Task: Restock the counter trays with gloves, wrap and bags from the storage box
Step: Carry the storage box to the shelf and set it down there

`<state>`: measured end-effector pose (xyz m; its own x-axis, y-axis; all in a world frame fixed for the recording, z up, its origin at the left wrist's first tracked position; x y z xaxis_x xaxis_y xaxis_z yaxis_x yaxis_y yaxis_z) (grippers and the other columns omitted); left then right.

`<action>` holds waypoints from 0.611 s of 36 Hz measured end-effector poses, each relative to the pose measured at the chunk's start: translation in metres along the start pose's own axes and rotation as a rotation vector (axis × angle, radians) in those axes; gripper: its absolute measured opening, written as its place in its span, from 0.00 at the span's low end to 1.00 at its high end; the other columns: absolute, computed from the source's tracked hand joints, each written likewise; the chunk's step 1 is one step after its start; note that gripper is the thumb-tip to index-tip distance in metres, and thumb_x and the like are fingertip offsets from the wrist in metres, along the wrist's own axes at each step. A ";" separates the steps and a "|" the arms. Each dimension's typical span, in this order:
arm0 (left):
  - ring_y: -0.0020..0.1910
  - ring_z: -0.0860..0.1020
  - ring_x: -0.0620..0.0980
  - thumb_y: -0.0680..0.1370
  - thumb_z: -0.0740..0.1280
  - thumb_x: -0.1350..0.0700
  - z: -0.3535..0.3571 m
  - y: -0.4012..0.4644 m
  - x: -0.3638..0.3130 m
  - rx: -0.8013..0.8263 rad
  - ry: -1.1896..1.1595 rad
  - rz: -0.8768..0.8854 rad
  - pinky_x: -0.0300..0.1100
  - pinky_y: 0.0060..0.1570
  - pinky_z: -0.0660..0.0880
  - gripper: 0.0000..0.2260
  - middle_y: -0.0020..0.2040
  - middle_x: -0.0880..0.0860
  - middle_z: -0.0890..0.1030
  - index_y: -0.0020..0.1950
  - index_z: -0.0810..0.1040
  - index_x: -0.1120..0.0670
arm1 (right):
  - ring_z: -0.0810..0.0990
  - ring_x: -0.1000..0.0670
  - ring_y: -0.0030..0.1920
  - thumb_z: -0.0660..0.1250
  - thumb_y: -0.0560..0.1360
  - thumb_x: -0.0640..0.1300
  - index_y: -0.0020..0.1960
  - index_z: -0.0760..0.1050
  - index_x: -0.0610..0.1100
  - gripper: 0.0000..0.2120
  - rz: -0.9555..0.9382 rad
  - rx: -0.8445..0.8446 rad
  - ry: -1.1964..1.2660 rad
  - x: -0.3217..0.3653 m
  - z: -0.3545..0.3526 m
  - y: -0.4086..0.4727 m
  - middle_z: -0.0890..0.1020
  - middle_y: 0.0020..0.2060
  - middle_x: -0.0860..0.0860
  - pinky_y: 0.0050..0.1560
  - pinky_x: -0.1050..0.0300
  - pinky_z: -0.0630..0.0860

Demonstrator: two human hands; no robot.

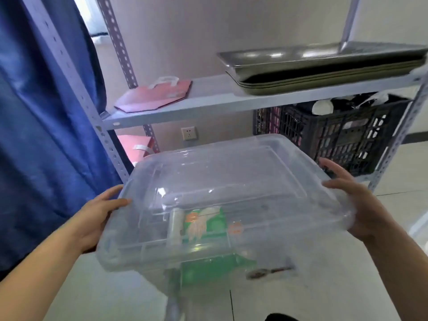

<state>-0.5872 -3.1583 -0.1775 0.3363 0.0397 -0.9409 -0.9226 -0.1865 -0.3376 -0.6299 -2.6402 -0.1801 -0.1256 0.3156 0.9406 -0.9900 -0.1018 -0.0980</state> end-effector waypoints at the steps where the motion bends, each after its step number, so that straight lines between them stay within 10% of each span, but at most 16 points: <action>1: 0.50 0.83 0.60 0.76 0.68 0.59 0.003 -0.001 -0.013 -0.010 -0.042 0.066 0.58 0.47 0.81 0.17 0.54 0.56 0.85 0.61 0.80 0.43 | 0.86 0.44 0.47 0.68 0.67 0.40 0.62 0.78 0.61 0.27 -0.021 -0.013 0.041 0.008 0.005 0.007 0.83 0.60 0.50 0.40 0.49 0.83; 9: 0.36 0.76 0.55 0.75 0.63 0.55 0.019 0.025 -0.037 -0.273 -0.712 0.120 0.45 0.43 0.74 0.10 0.45 0.55 0.78 0.56 0.75 0.52 | 0.85 0.44 0.36 0.62 0.75 0.46 0.43 0.86 0.45 0.14 -0.060 -0.242 0.365 -0.002 0.043 0.061 0.85 0.40 0.45 0.34 0.53 0.81; 15: 0.32 0.68 0.51 0.51 0.74 0.61 0.034 0.036 -0.001 -0.325 -1.016 0.147 0.42 0.37 0.68 0.19 0.38 0.54 0.70 0.39 0.73 0.55 | 0.76 0.42 0.62 0.72 0.72 0.43 0.70 0.61 0.53 0.32 -0.156 -0.484 0.097 -0.036 0.061 0.076 0.75 0.62 0.48 0.63 0.40 0.74; 19: 0.49 0.79 0.51 0.68 0.69 0.54 0.036 0.013 0.027 -0.618 -0.735 0.341 0.39 0.44 0.74 0.19 0.60 0.59 0.79 0.58 0.79 0.54 | 0.74 0.46 0.66 0.74 0.71 0.58 0.74 0.56 0.56 0.39 -0.244 -0.483 -0.170 -0.051 0.074 0.064 0.72 0.69 0.49 0.66 0.42 0.73; 22: 0.74 0.66 0.49 0.73 0.66 0.43 0.058 -0.018 0.028 -0.768 -0.176 0.725 0.51 0.66 0.70 0.31 0.77 0.48 0.63 0.75 0.63 0.42 | 0.53 0.49 0.78 0.71 0.67 0.67 0.80 0.46 0.51 0.52 -0.280 -0.545 -0.427 -0.063 0.076 0.055 0.52 0.80 0.50 0.73 0.54 0.54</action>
<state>-0.5719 -3.0969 -0.1994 -0.3332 -0.1991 -0.9216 -0.5049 -0.7878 0.3528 -0.6713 -2.7372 -0.2203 0.0626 -0.1440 0.9876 -0.8870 0.4457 0.1212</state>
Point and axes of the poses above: each hand's wrist, its own y-axis towards the middle knuckle, its own z-axis out of the palm, x = y × z, the point moved 7 cm from there along y, towards the middle knuckle
